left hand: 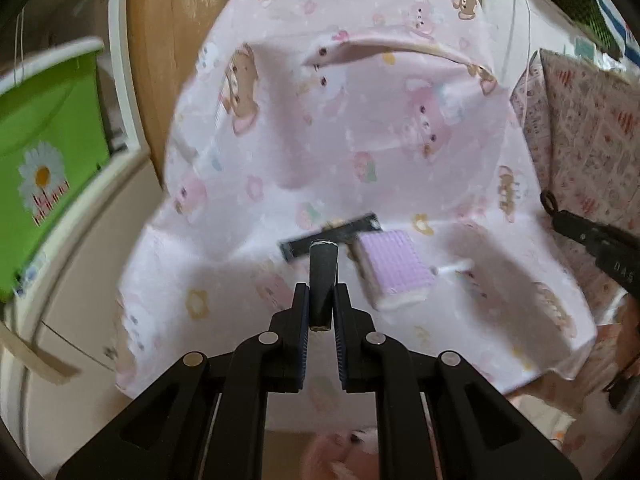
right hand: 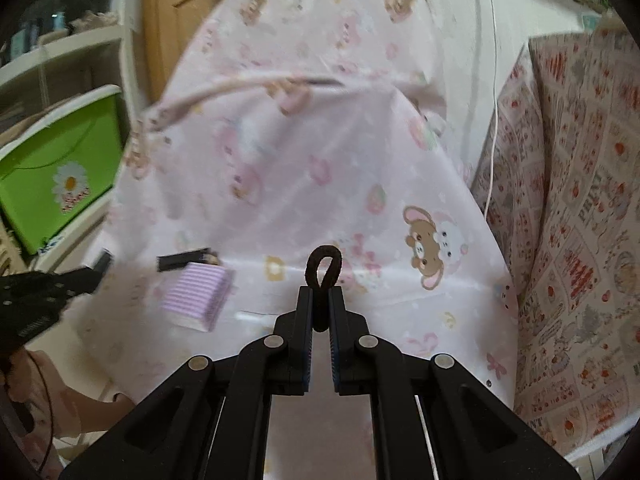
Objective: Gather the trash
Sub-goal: 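Carry the cylinder and hair tie down over the pink basket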
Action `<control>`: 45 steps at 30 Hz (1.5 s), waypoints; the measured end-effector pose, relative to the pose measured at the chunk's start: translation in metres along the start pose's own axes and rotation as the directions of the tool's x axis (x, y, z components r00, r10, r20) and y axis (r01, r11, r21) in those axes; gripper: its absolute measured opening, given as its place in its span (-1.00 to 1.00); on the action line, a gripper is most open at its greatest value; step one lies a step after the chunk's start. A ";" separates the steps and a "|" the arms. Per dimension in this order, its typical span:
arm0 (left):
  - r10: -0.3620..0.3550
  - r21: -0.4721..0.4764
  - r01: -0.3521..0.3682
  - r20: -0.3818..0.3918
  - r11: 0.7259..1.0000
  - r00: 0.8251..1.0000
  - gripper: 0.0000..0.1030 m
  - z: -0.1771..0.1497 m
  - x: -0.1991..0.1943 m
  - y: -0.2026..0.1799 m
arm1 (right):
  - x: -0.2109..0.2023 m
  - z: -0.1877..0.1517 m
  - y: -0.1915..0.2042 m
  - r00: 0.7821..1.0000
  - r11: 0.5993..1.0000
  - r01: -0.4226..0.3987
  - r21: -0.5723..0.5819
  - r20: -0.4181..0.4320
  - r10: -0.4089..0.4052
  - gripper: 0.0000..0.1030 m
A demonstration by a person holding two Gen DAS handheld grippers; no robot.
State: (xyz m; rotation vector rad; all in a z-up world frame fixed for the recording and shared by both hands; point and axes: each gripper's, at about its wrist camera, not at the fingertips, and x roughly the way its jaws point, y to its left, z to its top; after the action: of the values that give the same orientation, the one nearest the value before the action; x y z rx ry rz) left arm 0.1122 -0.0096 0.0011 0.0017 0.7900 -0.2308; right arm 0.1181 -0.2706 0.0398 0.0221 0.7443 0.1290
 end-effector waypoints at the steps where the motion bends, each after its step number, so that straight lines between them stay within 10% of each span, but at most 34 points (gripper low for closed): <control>1: -0.030 -0.028 0.030 -0.010 0.999 0.999 -0.78 -0.002 -0.002 0.002 | -0.005 -0.001 0.003 1.000 1.000 -0.007 -0.002 0.005 0.007 -0.84; 23: -0.080 -0.083 0.068 -0.163 0.994 0.983 -0.78 -0.071 -0.023 -0.016 | -0.067 -0.060 0.042 0.985 0.986 -0.165 -0.039 -0.056 0.162 -0.84; 45: -0.137 -0.144 0.087 -0.387 0.986 0.912 -0.77 -0.106 0.019 -0.019 | -0.023 -0.122 0.089 0.856 0.927 -0.367 -0.074 -0.417 0.306 -0.84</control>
State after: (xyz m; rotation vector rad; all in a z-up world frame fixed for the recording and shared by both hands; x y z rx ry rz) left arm 0.0463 -0.0228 -0.0852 -0.1185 1.2106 -0.2946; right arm 0.0088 -0.1881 -0.0288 -0.0190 1.1359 0.5407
